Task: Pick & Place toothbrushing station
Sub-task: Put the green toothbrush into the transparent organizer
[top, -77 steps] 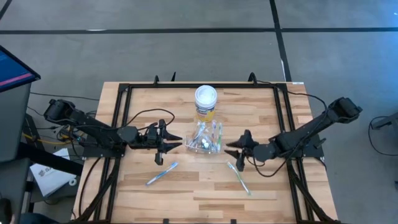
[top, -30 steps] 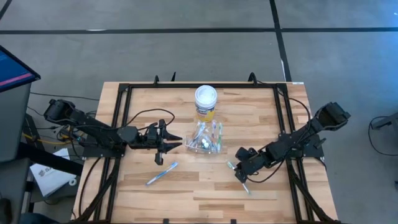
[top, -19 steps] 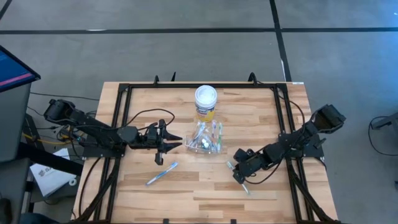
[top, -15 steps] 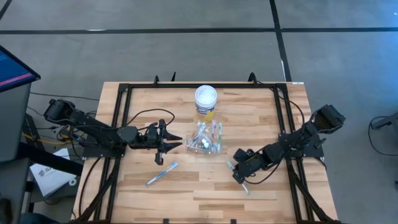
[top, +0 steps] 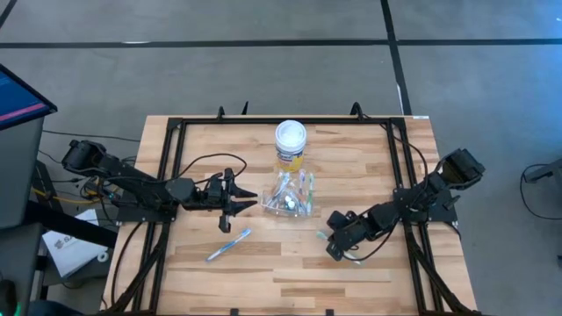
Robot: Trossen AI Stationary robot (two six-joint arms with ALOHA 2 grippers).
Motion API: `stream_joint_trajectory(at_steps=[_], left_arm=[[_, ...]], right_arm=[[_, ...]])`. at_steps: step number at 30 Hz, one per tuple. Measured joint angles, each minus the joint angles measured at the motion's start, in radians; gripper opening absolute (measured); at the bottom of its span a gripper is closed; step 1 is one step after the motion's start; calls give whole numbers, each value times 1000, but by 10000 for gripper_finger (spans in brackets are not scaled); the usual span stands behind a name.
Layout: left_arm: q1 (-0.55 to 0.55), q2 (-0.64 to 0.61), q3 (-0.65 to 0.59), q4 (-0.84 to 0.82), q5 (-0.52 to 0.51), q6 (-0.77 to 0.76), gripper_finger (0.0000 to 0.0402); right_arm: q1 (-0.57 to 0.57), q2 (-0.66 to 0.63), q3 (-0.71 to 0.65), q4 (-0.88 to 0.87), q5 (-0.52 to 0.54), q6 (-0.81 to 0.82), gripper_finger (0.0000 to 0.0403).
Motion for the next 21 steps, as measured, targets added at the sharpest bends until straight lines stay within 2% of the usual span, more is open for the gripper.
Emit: stream_joint_trajectory(at_steps=[5,21], left_arm=[[0,0,0,0,0,0,86],[0,0,0,0,1,0,86]], right_arm=[[4,-27,0,10,33,-21,1],[31,-295,2,16,373,-234,0]])
